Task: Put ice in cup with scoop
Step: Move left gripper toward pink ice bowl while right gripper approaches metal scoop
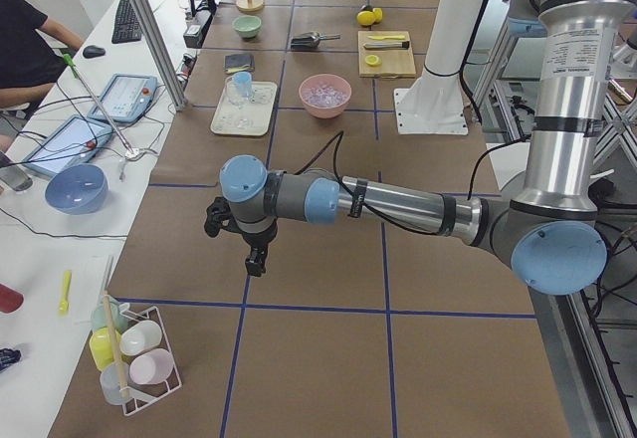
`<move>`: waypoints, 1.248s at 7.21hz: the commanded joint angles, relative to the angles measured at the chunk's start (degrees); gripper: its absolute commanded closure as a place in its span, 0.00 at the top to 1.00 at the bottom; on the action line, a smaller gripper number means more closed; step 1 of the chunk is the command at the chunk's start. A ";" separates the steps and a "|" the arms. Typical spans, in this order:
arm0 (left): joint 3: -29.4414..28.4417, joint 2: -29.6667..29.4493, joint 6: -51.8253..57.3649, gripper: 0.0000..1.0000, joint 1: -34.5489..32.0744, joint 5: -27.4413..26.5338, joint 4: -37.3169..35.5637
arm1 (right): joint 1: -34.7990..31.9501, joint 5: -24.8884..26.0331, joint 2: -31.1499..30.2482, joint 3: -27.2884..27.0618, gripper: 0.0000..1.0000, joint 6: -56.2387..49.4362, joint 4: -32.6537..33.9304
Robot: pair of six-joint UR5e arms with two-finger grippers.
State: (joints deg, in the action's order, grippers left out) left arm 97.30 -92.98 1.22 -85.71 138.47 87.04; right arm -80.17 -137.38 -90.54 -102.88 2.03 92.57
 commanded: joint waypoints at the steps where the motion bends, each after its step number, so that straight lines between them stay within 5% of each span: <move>1: 1.75 -0.18 -0.25 1.00 2.98 0.22 0.06 | 1.32 -4.09 -0.25 -1.26 1.00 1.29 -0.90; 3: 7.34 -0.36 0.01 1.00 6.23 0.23 1.63 | 3.25 -3.52 -0.34 -2.58 1.00 8.40 -0.99; 5: 6.94 -4.29 -0.60 1.00 22.52 -0.30 15.37 | 4.40 -3.07 -0.34 -3.81 1.00 9.74 -1.07; 9: 2.82 -17.49 -0.08 1.00 41.81 -1.52 24.35 | 10.18 0.86 -0.43 -10.74 1.00 23.14 -0.99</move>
State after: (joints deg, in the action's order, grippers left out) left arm 101.71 -108.15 0.93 -49.62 137.70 106.48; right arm -72.75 -138.56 -90.90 -110.98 18.94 91.58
